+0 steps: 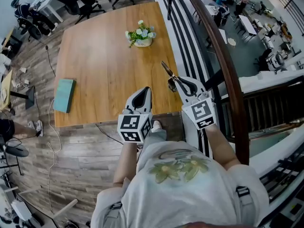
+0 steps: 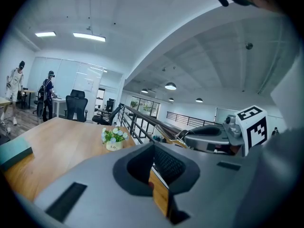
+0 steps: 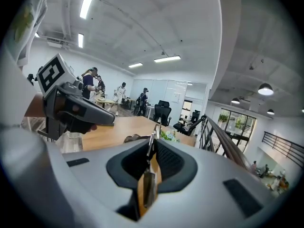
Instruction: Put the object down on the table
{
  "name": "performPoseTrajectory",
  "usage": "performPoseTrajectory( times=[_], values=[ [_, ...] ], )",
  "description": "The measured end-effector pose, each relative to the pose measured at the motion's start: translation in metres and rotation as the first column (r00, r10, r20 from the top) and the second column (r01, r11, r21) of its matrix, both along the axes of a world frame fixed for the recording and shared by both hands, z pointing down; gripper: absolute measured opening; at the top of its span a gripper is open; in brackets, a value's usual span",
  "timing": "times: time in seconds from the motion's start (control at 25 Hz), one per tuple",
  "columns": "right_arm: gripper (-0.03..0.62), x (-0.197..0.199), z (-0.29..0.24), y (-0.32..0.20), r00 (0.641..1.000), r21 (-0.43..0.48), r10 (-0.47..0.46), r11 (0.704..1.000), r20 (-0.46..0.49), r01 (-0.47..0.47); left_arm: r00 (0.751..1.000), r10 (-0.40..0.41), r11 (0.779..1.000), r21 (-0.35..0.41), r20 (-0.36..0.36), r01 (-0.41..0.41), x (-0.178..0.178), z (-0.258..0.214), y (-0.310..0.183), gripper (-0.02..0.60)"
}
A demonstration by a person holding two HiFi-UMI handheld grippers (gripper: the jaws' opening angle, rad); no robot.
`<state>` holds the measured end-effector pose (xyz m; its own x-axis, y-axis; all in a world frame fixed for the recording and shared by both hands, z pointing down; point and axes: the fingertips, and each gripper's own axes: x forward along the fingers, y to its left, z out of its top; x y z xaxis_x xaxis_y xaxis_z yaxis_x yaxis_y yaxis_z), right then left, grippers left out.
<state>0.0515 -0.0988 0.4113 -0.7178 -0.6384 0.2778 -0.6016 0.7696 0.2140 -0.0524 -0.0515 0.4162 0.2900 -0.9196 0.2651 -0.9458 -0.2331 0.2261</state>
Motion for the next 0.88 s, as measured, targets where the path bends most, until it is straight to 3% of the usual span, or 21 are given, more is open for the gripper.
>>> performPoseTrajectory(
  times=[0.36,0.88],
  values=[
    [0.038,-0.035,-0.007,-0.058,0.999,0.025,0.035,0.999,-0.009,-0.034,1.000,0.014,1.000,0.023,0.009,-0.014,-0.041,-0.005,-0.054,0.014],
    [0.040,-0.053,0.026,-0.099,0.996,-0.045,0.066,0.997,-0.064,-0.069,0.999,0.051,0.999,-0.013,0.010,-0.051,-0.063,0.012,-0.097,0.014]
  ],
)
